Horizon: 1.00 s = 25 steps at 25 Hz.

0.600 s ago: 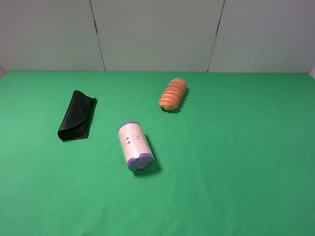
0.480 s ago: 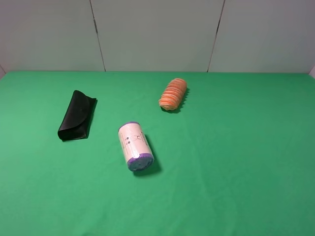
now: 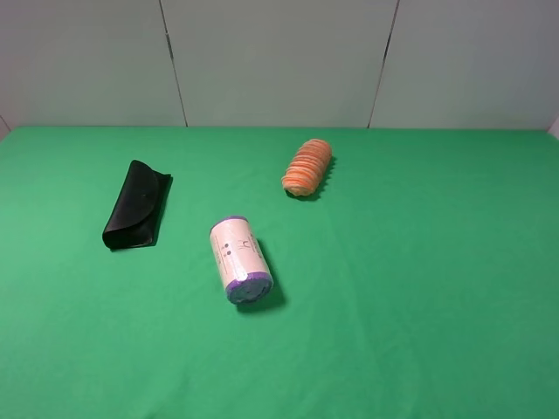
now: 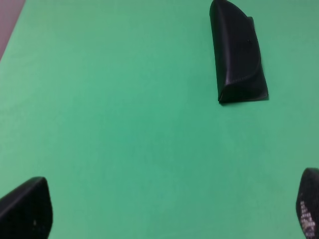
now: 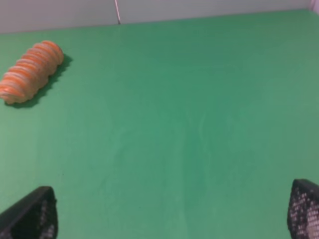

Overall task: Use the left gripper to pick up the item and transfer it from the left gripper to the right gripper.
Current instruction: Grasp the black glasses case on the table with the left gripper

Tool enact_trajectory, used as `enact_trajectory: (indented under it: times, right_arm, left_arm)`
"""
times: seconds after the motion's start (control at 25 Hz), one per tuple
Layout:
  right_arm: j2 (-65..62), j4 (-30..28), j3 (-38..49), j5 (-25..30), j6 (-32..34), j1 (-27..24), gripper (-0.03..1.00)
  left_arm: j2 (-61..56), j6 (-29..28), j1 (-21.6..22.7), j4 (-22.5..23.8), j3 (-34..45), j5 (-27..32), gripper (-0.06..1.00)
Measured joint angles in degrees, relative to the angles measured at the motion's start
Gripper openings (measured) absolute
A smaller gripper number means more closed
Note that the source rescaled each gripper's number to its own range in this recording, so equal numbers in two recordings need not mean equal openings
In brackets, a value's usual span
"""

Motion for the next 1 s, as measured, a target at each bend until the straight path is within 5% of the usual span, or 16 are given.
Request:
enact_trajectory:
  times: [1.0]
  right_arm:
    - [0.0, 0.0, 0.0, 0.06, 0.0, 0.0, 1.0]
  left_arm:
    - [7.44, 1.05, 0.0, 0.04, -4.5, 0.25, 0.99]
